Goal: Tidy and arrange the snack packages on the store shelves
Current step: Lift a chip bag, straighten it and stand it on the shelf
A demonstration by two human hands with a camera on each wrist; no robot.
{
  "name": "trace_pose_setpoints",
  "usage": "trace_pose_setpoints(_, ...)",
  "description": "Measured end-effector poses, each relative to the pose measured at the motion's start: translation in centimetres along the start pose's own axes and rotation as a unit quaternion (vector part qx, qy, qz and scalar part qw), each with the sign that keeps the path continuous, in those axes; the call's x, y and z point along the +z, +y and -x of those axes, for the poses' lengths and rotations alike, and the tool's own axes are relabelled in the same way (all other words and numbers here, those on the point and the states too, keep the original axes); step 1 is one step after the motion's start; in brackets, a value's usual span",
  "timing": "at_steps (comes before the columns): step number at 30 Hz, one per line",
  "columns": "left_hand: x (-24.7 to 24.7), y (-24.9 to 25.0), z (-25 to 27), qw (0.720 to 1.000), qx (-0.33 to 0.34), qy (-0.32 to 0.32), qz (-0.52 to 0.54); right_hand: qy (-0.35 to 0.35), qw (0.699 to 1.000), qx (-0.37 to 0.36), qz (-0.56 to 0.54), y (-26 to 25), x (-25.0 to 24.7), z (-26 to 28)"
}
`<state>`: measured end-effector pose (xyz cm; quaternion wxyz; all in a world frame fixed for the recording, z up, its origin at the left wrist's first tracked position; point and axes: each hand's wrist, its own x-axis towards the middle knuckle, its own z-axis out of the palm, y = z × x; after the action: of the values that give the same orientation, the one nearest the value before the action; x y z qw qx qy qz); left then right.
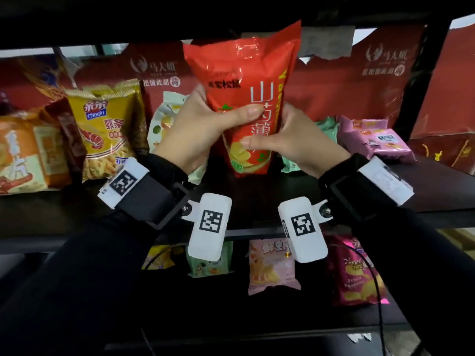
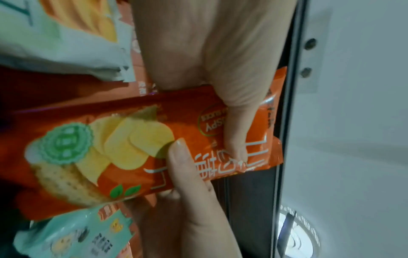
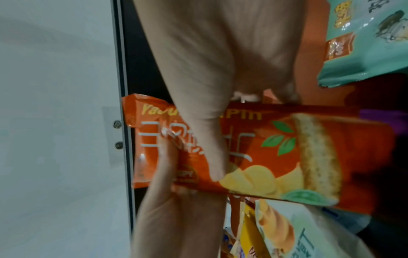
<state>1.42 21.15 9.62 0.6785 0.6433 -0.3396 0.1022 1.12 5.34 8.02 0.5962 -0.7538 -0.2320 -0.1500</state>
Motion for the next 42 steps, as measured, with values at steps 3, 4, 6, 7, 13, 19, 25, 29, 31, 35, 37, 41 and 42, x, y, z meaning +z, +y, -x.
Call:
trace_pose_setpoints(3, -0.6, 0.8, 0.5, 0.998, -0.043, -0.038, -0.016, 0.047, 0.998, -0.043, 0.011, -0.4, -0.4, -0.2)
trace_pose_setpoints(4, -1.1, 1.0, 0.7, 0.996, -0.067, -0.051, 0.015, 0.057, 0.997, -0.056, 0.018, -0.6, -0.7, -0.3)
trace_pose_setpoints(6, -2.0, 1.4, 0.8, 0.983, -0.147, -0.051, 0.102, 0.081, 0.991, -0.091, 0.063, -1.1, -1.0, -0.2)
trace_pose_setpoints(7, -2.3, 1.6, 0.8, 0.967, -0.204, -0.058, 0.143, 0.087, 0.984, -0.123, 0.096, -1.5, -0.8, 0.0)
trace_pose_setpoints(13, -1.5, 1.3, 1.1, 0.952, -0.261, -0.096, 0.129, 0.105, 0.978, -0.125, 0.126, -2.4, 0.7, -1.1)
trace_pose_setpoints(19, -0.2, -1.1, 1.5, 0.983, -0.173, 0.011, 0.064, 0.004, 0.975, 0.11, -0.194, -1.2, -1.5, 0.3)
trace_pose_setpoints(25, 1.2, -2.9, 1.9, 0.986, -0.144, -0.039, -0.08, 0.015, 0.97, 0.116, -0.211, -0.1, -0.2, 0.9)
trace_pose_setpoints(29, 1.1, -2.5, 1.3, 0.989, -0.139, -0.006, -0.052, 0.016, 0.984, 0.089, -0.152, 0.4, -0.4, 1.2)
trace_pose_setpoints(31, 1.0, -2.4, 1.2, 0.99, -0.117, 0.01, -0.074, 0.005, 0.988, 0.072, -0.14, 0.0, -0.8, 1.1)
trace_pose_setpoints(35, 1.3, -2.8, 1.3, 0.988, -0.09, -0.011, -0.122, 0.025, 0.985, 0.016, -0.171, -0.6, -1.2, 0.5)
trace_pose_setpoints(37, 0.9, -2.5, 1.2, 0.988, -0.08, -0.031, -0.125, 0.026, 0.985, -0.005, -0.168, -0.4, -1.4, 0.5)
trace_pose_setpoints(41, -0.2, -1.1, 1.0, 0.994, -0.045, -0.036, -0.093, -0.01, 0.998, -0.025, -0.055, 0.5, -1.3, 0.7)
trace_pose_setpoints(42, -0.1, -0.9, 1.1, 0.996, -0.033, -0.026, -0.083, -0.017, 0.999, -0.027, -0.039, 0.6, -1.1, 0.7)
